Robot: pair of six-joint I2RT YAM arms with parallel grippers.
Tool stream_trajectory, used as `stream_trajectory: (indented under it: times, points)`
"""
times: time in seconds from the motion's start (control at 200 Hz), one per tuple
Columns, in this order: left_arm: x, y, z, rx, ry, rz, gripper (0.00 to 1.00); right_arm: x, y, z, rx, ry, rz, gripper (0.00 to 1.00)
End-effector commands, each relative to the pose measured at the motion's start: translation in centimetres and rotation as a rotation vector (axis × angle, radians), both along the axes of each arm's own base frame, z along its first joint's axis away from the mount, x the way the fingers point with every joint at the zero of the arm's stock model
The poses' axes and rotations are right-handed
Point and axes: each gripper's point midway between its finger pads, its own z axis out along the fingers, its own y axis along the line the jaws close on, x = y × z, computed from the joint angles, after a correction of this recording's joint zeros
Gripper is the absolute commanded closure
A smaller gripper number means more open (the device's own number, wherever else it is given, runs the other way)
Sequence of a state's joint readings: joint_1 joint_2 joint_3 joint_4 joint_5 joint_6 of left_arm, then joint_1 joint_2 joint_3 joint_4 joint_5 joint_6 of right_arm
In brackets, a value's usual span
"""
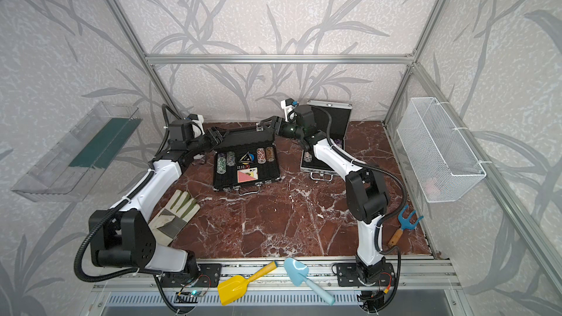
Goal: Open the poker set cases
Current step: Open the case lid on the poker set case.
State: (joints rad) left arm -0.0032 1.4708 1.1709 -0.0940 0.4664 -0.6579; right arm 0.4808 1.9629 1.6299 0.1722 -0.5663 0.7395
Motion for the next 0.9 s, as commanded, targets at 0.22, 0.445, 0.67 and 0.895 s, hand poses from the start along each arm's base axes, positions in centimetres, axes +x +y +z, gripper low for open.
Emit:
stream_trajectory:
  times: [0.22, 0.445, 0.67, 0.895]
  points:
    - [2.5, 0.1, 1.5, -0.019, -0.035, -0.049, 0.37, -0.5, -0.2, -2.5, -0.061, 0.039, 0.004, 0.25]
    - [4.4, 0.3, 1.7, -0.036, -0.016, -0.084, 0.36, 0.0, -0.4, -4.7, -0.100, 0.068, -0.010, 0.24]
    - [5.9, 0.1, 1.2, -0.042, -0.005, -0.104, 0.35, -0.7, -1.4, -9.5, -0.164, 0.160, -0.032, 0.24]
    - [6.8, -0.1, 0.6, -0.052, -0.002, -0.120, 0.35, -3.4, -2.9, -14.5, -0.235, 0.255, -0.041, 0.24]
